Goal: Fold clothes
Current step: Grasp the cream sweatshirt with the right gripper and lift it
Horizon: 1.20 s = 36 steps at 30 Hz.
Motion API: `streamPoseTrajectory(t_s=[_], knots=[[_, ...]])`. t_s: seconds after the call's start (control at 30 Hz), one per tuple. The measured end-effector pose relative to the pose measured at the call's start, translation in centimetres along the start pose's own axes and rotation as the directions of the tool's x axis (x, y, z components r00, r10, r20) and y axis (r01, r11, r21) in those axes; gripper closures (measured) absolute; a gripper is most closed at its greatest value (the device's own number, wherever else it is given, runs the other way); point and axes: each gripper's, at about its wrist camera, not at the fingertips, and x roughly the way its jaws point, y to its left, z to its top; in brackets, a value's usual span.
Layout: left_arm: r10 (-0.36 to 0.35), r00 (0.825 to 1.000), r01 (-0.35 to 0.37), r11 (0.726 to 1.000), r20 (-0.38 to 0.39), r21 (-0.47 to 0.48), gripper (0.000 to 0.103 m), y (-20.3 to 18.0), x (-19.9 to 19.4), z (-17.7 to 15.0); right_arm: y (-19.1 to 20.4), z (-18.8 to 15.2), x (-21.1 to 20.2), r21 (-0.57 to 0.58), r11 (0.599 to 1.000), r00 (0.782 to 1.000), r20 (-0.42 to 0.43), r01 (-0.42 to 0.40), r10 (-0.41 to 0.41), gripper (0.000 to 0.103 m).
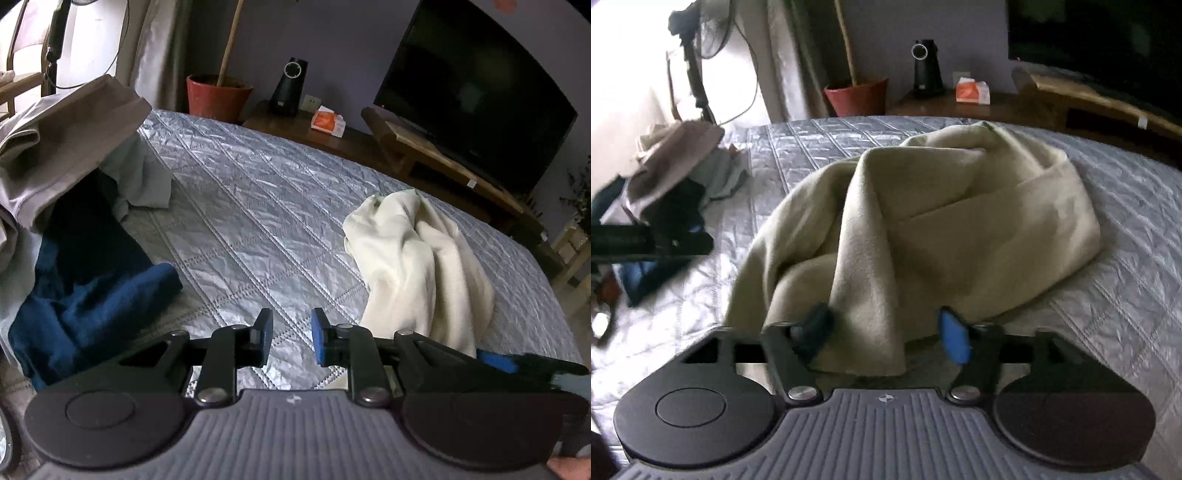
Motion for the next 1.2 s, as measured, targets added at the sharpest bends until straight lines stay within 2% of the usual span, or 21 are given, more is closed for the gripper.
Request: streamPoseTrajectory(t_s=[0.03, 0.13, 0.2, 0.27, 0.33, 0.43, 0.47, 0.53, 0.6, 0.63, 0.7, 0.73, 0.77, 0.8, 0.83, 0.9, 0.97, 1.07, 1.1, 1.17, 1.2], knots=[[0.000, 1.000, 0.000, 1.000, -0.001, 0.004, 0.084, 0.0, 0.1, -0.1, -0.2, 0.0, 0.0, 0.024, 1.000, 1.000, -0.005, -0.010, 0.010, 0.095], [0.007, 1.000, -0.007, 1.000, -0.002, -0.003, 0.083, 0.1, 0.1, -0.2, -0.3, -0.3, -1.7, 0.028, 1.000, 0.999, 0.038, -0.010, 0.009, 0.095], [0.007, 1.000, -0.007, 1.000, 0.001, -0.015, 0.083, 0.3, 0.1, -0.1, -1.0, -0.6, -4.7, 0.013, 1.000, 0.995, 0.100, 0.023, -0.024, 0.095], [0.005, 1.000, -0.005, 1.000, 0.000, -0.016, 0.083, 0.3, 0.1, -0.1, -1.4, -0.8, -7.9, 0.004, 0.996, 0.982, 0.166, 0.086, -0.086, 0.095], [0.001, 1.000, -0.001, 1.000, -0.002, -0.011, 0.083, 0.2, 0.2, -0.2, -0.9, -1.4, -11.3, -0.060, 0.988, 0.961, 0.246, 0.145, -0.126, 0.095], [-0.004, 1.000, 0.004, 1.000, -0.006, -0.004, 0.083, 0.0, 0.3, -0.3, 0.3, -2.7, -15.5, -0.160, 0.976, 0.943, 0.321, 0.144, -0.087, 0.095], [-0.006, 1.000, 0.006, 1.000, -0.007, -0.002, 0.083, -0.1, 0.3, -0.3, 0.5, -3.3, -16.2, -0.201, 0.973, 0.953, 0.300, 0.114, -0.050, 0.093], [-0.009, 1.000, 0.009, 1.000, -0.010, 0.003, 0.082, -0.2, 0.4, -0.3, 0.3, -4.2, -16.1, -0.241, 0.969, 0.987, 0.140, -0.047, 0.083, 0.091], [-0.013, 1.000, 0.013, 1.000, -0.012, 0.008, 0.081, -0.3, 0.5, -0.4, -0.1, -5.1, -16.1, -0.224, 0.970, 0.990, 0.079, -0.099, 0.120, 0.091], [-0.014, 1.000, 0.014, 1.000, -0.013, 0.011, 0.081, -0.4, 0.5, -0.4, -0.9, -5.1, -16.4, -0.173, 0.980, 0.987, 0.108, -0.099, 0.119, 0.089], [-0.018, 1.000, 0.018, 1.000, -0.017, 0.017, 0.081, -0.5, 0.6, -0.5, -3.6, -4.3, -16.5, 0.010, 0.997, 0.983, 0.169, -0.079, 0.076, 0.076], [-0.020, 1.000, 0.020, 1.000, -0.021, 0.023, 0.081, -0.6, 0.7, -0.5, -5.2, -3.7, -16.1, 0.100, 0.994, 0.984, 0.176, -0.049, 0.031, 0.064], [-0.021, 1.000, 0.021, 0.999, -0.023, 0.029, 0.081, -0.8, 0.8, -0.6, -6.7, -3.1, -15.2, 0.172, 0.985, 0.987, 0.160, -0.004, -0.024, 0.055], [-0.022, 0.999, 0.023, 0.999, -0.025, 0.036, 0.081, -0.9, 0.8, -0.7, -7.9, -2.3, -13.9, 0.207, 0.976, 0.988, 0.125, 0.060, -0.088, 0.052], [-0.023, 0.999, 0.024, 0.999, -0.025, 0.041, 0.080, -1.1, 0.9, -0.7, -8.7, -1.5, -12.5, 0.199, 0.972, 0.985, 0.088, 0.128, -0.148, 0.052], [-0.025, 0.999, 0.027, 0.998, -0.026, 0.051, 0.080, -1.3, 1.0, -0.8, -10.2, -0.5, -9.8, 0.136, 0.970, 0.977, 0.038, 0.204, -0.211, 0.052], [-0.028, 0.999, 0.030, 0.998, -0.028, 0.055, 0.080, -1.5, 1.1, -0.9, -11.3, 0.2, -7.5, 0.125, 0.967, 0.974, 0.015, 0.224, -0.227, 0.051], [-0.031, 0.999, 0.033, 0.998, -0.036, 0.059, 0.080, -1.6, 1.4, -1.0, -12.5, 0.7, -3.5, 0.143, 0.959, 0.968, -0.086, 0.245, -0.234, 0.050], [-0.032, 0.999, 0.034, 0.998, -0.037, 0.061, 0.080, -1.7, 1.4, -1.0, -12.6, -0.2, -3.5, 0.155, 0.961, 0.971, -0.102, 0.231, -0.217, 0.050], [-0.033, 0.999, 0.035, 0.997, -0.037, 0.065, 0.080, -1.8, 1.4, -1.1, -11.9, -0.1, -3.5, 0.168, 0.964, 0.978, -0.081, 0.205, -0.194, 0.056], [-0.033, 0.999, 0.035, 0.997, -0.037, 0.066, 0.080, -1.9, 1.4, -1.1, -11.4, -0.1, -4.4, 0.168, 0.965, 0.979, -0.028, 0.203, -0.201, 0.056]])
